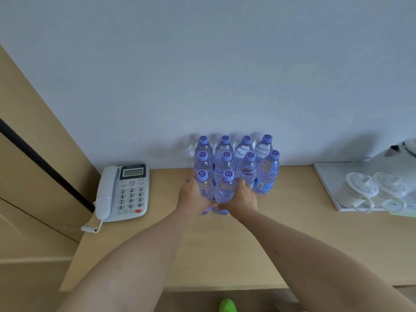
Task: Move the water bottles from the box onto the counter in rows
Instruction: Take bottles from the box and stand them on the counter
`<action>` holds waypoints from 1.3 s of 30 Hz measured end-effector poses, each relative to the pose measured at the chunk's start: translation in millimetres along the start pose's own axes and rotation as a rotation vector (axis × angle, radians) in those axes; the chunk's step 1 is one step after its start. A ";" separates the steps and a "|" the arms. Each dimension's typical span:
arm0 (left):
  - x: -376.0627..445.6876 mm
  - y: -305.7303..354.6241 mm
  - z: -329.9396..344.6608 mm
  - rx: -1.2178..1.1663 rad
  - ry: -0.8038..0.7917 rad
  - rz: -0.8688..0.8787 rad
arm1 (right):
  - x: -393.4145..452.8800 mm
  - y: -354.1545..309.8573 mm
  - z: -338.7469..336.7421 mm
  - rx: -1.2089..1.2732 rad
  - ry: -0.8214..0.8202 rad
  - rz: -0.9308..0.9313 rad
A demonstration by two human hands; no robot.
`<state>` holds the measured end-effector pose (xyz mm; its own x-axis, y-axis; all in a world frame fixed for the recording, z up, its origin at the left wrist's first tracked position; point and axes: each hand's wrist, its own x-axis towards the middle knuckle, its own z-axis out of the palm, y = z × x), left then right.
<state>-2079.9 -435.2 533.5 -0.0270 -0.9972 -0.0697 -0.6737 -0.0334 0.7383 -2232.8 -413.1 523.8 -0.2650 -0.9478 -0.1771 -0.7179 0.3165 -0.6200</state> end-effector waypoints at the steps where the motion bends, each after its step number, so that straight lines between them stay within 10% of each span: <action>1: -2.1 1.6 -2.8 -0.008 -0.003 0.005 | -1.9 -1.9 -3.6 -0.002 0.001 0.005; 18: -71.7 45.8 -45.1 0.309 0.056 0.321 | -103.9 15.2 -65.4 -0.182 0.108 0.009; 39: -224.8 206.7 149.4 0.523 -0.313 0.686 | -286.8 215.5 -200.3 -0.207 0.315 0.394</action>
<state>-2323.4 -207.9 601.5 -0.6924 -0.7206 0.0368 -0.6821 0.6703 0.2923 -2440.5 -65.7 594.1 -0.6971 -0.7087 -0.1085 -0.6284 0.6768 -0.3835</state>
